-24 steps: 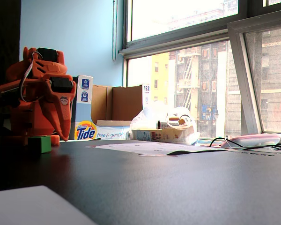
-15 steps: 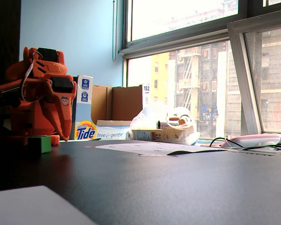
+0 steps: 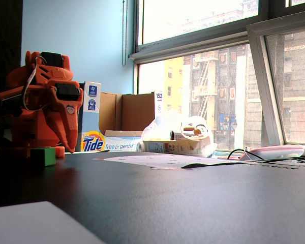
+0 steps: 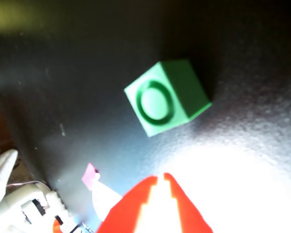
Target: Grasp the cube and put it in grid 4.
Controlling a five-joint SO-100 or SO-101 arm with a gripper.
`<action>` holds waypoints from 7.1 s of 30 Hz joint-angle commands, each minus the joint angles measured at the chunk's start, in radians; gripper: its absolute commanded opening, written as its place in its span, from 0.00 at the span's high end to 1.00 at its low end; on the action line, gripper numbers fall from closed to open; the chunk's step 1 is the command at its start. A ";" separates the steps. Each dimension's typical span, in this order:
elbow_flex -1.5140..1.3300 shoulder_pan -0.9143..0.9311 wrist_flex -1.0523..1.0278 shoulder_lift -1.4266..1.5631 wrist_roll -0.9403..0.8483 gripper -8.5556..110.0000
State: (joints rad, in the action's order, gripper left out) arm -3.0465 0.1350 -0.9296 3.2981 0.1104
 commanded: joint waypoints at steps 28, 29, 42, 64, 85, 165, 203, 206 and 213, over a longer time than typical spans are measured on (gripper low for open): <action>-0.003 -0.017 -0.040 0.003 -0.026 0.93; 0.014 -0.018 -0.054 0.003 -0.021 0.93; 0.394 0.046 -0.051 -0.560 0.054 0.62; 0.623 0.324 -0.083 -0.940 0.212 0.57; 0.489 0.235 0.091 -1.000 0.222 0.68; 2.261 -0.999 -0.543 -2.267 -0.067 0.93; 2.289 -0.836 -0.689 -1.793 -0.074 0.70; 2.276 -0.750 -0.716 -1.663 -0.077 0.77; 2.181 -0.463 -0.713 -1.401 -0.244 0.93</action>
State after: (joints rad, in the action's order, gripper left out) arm -0.8575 -0.4310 -1.6490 1.7871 -0.0828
